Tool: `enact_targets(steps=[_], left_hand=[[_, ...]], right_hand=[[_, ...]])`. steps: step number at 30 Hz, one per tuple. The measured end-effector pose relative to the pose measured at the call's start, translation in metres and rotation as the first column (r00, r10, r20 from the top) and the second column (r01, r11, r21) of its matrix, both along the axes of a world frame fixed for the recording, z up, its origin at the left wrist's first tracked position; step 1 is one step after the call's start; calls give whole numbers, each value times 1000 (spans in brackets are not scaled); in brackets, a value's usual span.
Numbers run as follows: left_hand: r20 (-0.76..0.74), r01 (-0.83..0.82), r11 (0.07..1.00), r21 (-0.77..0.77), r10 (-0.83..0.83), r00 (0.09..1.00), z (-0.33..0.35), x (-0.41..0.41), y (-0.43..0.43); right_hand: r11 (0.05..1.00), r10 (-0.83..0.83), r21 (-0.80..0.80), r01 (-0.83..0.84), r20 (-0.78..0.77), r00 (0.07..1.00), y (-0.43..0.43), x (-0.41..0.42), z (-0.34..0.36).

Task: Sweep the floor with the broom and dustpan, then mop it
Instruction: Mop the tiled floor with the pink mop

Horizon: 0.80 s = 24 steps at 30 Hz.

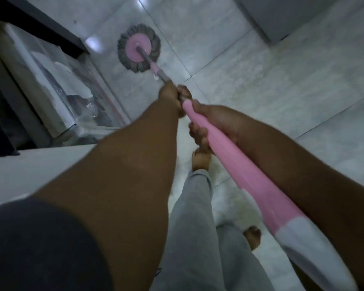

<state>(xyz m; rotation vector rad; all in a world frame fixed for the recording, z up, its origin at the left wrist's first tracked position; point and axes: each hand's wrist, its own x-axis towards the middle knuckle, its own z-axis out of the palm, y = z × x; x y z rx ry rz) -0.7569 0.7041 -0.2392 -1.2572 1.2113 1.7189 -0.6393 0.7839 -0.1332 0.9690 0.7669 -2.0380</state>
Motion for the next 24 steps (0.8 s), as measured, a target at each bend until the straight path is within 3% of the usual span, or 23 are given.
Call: enact_targets(steps=[1,3,8,13,18,24], left_hand=[[4,-41,999,32,41,999,3,22,1],[-4,33,996,80,-33,999,20,78,10],[125,160,984,76,-169,978,58,226,23],[136,204,973,104,-217,967,81,331,41],[152,216,967,134,-235,960,80,345,44],[121,193,970,150,-212,970,63,281,44]], right_hand=[[1000,1,4,-1,17,1000,3,28,4],[1000,-13,-2,13,66,998,10,88,17],[998,-56,-9,58,165,985,18,235,64],[997,-74,15,73,257,964,31,334,93],[998,-68,28,63,274,959,35,346,96],[999,-32,30,25,269,963,36,283,78]])
